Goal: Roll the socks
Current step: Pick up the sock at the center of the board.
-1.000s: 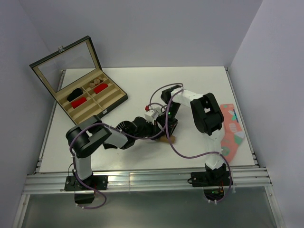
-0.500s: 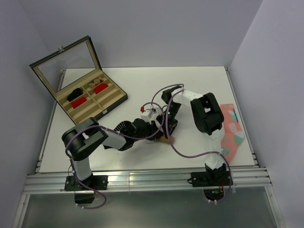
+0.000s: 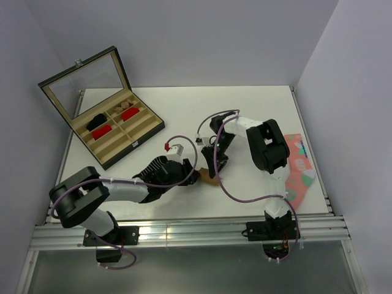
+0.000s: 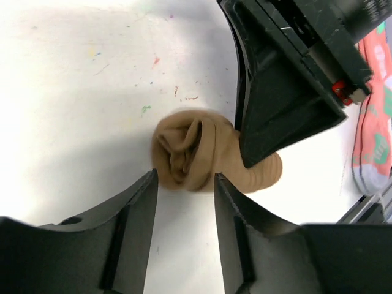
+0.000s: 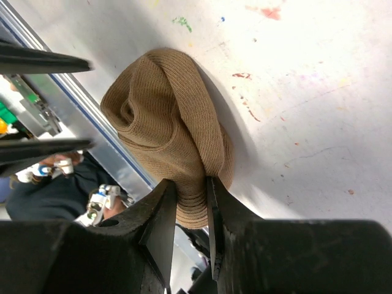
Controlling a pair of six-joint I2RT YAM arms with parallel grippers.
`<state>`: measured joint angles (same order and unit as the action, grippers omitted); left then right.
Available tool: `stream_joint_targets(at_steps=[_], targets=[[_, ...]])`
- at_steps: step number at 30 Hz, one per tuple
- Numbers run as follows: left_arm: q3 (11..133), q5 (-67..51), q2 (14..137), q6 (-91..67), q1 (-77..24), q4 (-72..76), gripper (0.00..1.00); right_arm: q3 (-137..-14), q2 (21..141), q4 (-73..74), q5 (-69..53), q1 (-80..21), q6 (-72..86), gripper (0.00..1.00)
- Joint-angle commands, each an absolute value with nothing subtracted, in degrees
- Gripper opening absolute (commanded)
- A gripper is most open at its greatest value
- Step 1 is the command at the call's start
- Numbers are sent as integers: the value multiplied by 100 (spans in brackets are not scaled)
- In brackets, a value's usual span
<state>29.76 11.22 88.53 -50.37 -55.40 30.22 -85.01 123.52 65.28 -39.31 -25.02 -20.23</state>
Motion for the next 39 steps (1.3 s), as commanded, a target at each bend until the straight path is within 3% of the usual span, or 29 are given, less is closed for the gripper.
stream_joint_targets(at_steps=[1,4,21,39], targets=[[2953,1784,8394,-5510,-5695,2497,48,-8394,12621,4975,-3217,-2435,-1996,6],[2936,1863,8323,-5826,-5783,2417,59,-8394,12621,4948,-3252,-2426,-1951,6],[2751,3111,9632,-8578,-6759,3778,60,-8323,12753,5018,-3621,-2259,-1652,5],[3093,3902,10397,-10151,-6935,2989,61,-8692,13350,5879,-4508,-1987,-1907,3]])
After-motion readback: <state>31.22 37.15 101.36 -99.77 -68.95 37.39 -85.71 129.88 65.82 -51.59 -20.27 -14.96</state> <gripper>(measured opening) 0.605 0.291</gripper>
